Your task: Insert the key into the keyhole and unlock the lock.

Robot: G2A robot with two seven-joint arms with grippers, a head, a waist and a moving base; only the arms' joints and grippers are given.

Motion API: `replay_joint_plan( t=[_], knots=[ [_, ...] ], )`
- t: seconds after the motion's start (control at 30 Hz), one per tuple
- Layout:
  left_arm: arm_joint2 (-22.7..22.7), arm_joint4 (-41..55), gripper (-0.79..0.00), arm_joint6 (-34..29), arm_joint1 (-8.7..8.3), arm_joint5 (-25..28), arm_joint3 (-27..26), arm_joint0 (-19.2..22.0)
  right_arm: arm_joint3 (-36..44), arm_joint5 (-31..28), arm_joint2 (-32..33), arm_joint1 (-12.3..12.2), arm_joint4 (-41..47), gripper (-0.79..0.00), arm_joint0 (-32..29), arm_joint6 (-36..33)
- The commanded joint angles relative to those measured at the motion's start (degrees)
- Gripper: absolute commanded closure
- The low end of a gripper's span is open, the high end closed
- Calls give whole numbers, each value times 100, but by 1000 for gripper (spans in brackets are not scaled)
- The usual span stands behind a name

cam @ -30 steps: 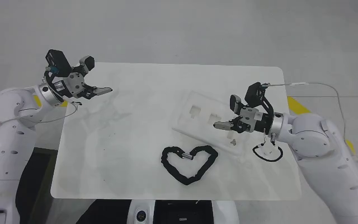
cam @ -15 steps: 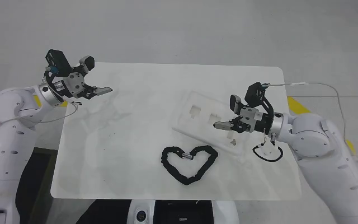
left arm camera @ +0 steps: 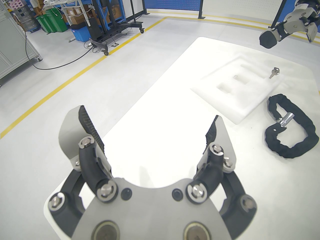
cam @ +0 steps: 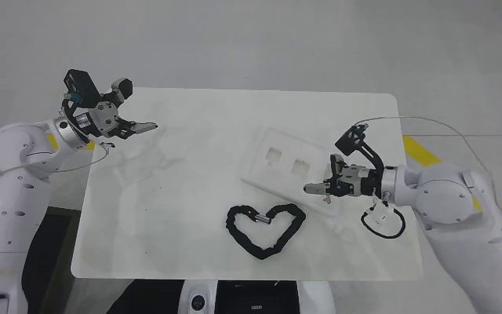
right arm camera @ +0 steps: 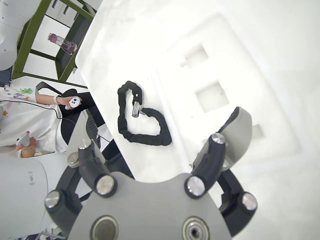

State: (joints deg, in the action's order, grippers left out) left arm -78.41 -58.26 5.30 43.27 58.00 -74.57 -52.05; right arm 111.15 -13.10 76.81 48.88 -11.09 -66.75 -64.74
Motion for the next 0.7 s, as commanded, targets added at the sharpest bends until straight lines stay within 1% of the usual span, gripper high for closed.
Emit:
replay_joint_plan(
  t=[0.0, 0.3, 0.4, 0.6, 0.63, 0.67],
  knots=[
    [0, 0, -785, 0, 0, 0, 0, 0, -22, 196, 14, -13, 75, -785, -9, -227],
    [0, 0, -785, 0, 0, 0, 0, 0, -247, 496, -37, -57, -39, -785, -79, -649],
    [0, 0, -785, 0, 0, 0, 0, 0, -207, 628, -87, -74, -290, -785, -102, -757],
    [0, 0, -785, 0, 0, 0, 0, 0, -202, 841, -318, -72, -463, -785, -132, -885],
    [0, 0, -785, 0, 0, 0, 0, 0, -217, 880, -368, -68, -498, -773, -116, -896],
    [0, 0, -785, 0, 0, 0, 0, 0, -230, 916, -414, -66, -559, -736, -92, -910]
  ],
)
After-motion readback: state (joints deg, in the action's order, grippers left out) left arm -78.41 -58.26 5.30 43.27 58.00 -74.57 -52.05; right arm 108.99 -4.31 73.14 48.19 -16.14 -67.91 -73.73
